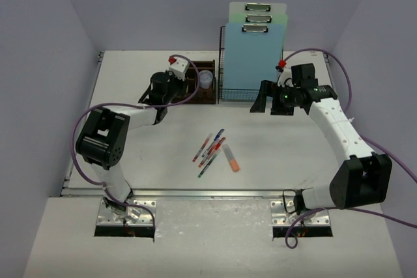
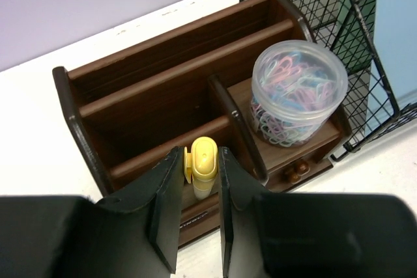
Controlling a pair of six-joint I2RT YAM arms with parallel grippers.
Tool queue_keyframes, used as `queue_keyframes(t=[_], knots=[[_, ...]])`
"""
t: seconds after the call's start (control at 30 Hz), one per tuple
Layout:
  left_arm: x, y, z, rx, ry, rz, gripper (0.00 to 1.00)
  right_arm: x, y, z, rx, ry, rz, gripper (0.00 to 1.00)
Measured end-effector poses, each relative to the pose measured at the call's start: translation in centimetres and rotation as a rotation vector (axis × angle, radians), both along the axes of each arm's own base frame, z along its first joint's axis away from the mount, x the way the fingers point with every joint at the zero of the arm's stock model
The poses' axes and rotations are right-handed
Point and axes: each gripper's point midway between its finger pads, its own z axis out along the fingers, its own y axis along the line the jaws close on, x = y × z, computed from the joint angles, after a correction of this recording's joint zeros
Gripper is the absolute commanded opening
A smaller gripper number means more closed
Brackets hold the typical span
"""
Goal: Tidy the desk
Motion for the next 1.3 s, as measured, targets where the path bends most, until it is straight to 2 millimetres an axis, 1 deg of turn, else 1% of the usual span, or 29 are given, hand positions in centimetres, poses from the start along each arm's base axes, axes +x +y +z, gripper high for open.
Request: queue_keyframes(t=[0.13,0.3,0.33,0.43,0.5,0.6,0.7,0.8,0.9,0.97,1.03,1.13,1.23,1.3], knots=[[0.5,-0.2,0.0,0.006,-0.005,0.018,0.00,-0.1,0.0,-0.2,-0.001,0.004,0.000,0.99],[1.0,0.0,-0.6,0.025,0.004,0.046,0.01,-0.2,0.0,-0.5,-0.001,0.007,0.000,0.99],[1.0,0.1,-0.8,0.027,0.008,0.049,0.05,-0.2,0.0,-0.5,-0.001,0.008,0.000,0.99],[0.9,0.1,-1.4,0.033,0.029,0.049,0.15,-0.2,0.0,-0.5,-0.001,0.007,0.000,0.99],[0.8,-0.1,-1.5,0.026,0.036,0.040,0.27,-0.2,0.0,-0.5,0.000,0.007,0.000,0.99],[0.6,-0.7,-1.5,0.005,0.047,0.015,0.42,-0.2,0.0,-0.5,0.002,0.005,0.001,0.99],[0.3,-1.4,-1.7,-0.020,0.070,-0.020,0.52,-0.2,0.0,-0.5,0.002,0.003,0.002,0.99],[-0.2,-2.0,-1.7,-0.040,0.092,-0.050,0.57,-0.3,0.0,-0.4,0.004,0.001,0.002,0.99],[-0.8,-2.4,-1.0,-0.053,0.103,-0.079,0.60,-0.4,0.1,-0.3,0.007,-0.002,0.005,0.99],[-1.2,-2.6,0.1,-0.056,0.100,-0.101,0.64,-0.5,0.1,-0.2,0.009,-0.006,0.005,0.99],[-1.7,-3.0,2.2,-0.059,0.080,-0.136,0.66,-0.5,0.1,0.0,0.010,-0.013,0.006,0.99],[-2.5,-3.8,6.7,-0.041,0.020,-0.225,0.66,-0.5,0.1,0.3,0.009,-0.025,0.007,0.99],[-3.3,-5.3,12.2,0.017,-0.074,-0.375,0.65,-0.5,0.0,0.5,0.005,-0.037,0.012,0.99],[-4.5,-6.6,14.7,0.140,-0.127,-0.532,0.64,-0.5,-0.2,0.5,-0.004,-0.043,0.014,0.99]])
